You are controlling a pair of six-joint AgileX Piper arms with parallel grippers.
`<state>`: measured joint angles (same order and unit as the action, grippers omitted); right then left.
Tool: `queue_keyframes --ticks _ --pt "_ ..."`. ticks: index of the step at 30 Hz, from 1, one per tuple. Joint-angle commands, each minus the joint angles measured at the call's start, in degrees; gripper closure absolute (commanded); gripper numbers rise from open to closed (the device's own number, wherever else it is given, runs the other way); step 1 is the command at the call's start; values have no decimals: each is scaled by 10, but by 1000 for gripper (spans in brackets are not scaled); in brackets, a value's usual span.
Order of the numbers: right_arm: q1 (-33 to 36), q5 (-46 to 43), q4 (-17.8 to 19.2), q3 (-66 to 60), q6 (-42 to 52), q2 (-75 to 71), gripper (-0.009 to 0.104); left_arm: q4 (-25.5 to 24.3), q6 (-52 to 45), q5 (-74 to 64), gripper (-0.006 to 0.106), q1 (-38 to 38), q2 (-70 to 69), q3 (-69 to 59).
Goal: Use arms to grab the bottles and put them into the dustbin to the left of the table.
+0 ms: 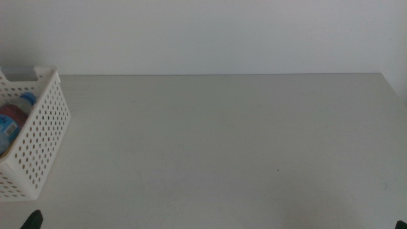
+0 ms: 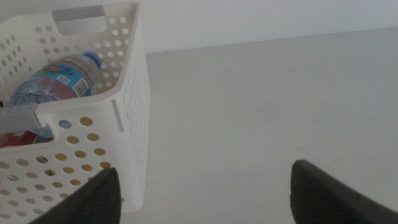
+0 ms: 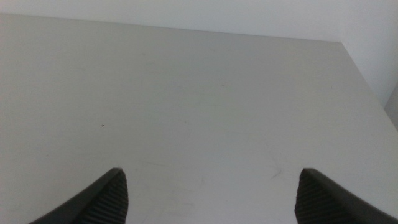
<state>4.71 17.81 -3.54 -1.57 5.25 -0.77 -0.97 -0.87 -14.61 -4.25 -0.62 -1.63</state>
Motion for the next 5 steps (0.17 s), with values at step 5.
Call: queue_keyframes --ticks 5 --pt "-5 -44 6 5 3 -12 24 1 9 46 7 -9 -16 -1"
